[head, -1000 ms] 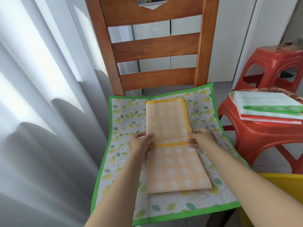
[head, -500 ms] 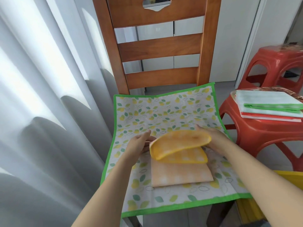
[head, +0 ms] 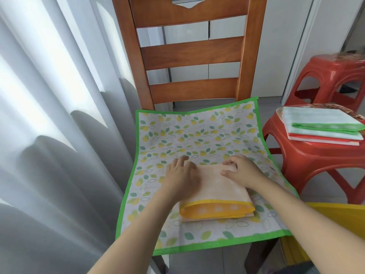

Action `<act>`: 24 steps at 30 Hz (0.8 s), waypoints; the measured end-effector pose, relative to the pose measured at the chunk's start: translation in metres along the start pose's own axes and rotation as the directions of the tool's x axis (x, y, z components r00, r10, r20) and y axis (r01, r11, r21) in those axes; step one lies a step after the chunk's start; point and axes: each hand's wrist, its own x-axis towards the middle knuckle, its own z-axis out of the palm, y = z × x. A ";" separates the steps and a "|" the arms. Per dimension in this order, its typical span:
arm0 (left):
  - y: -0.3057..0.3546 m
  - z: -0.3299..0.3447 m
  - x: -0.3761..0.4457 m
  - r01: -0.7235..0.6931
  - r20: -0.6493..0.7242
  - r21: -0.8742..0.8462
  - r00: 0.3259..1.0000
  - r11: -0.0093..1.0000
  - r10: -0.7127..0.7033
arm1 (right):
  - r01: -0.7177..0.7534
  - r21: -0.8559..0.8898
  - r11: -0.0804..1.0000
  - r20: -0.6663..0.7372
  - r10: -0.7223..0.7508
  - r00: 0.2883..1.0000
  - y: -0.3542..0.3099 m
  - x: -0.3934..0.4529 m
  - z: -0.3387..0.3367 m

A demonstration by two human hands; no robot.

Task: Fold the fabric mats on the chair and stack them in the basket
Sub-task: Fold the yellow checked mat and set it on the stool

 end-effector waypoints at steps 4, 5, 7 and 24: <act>0.012 0.020 -0.016 -0.013 0.204 0.069 0.979 0.998 -0.002 | 0.026 -0.298 0.954 0.001 -0.026 1.000 -0.010 -0.009 0.005; 0.012 0.024 -0.017 -0.004 0.207 0.088 0.978 0.996 -0.014 | 0.053 -0.408 0.911 0.002 -0.057 0.998 -0.014 -0.014 0.008; 0.011 0.031 -0.017 0.011 0.180 0.104 0.983 0.995 -0.029 | 0.108 -0.492 0.864 0.048 -0.097 0.994 -0.019 -0.025 0.018; 0.008 0.007 -0.051 0.147 -0.035 0.293 0.989 0.945 -0.143 | -0.187 -0.526 0.830 -0.170 0.113 0.979 -0.012 -0.067 0.016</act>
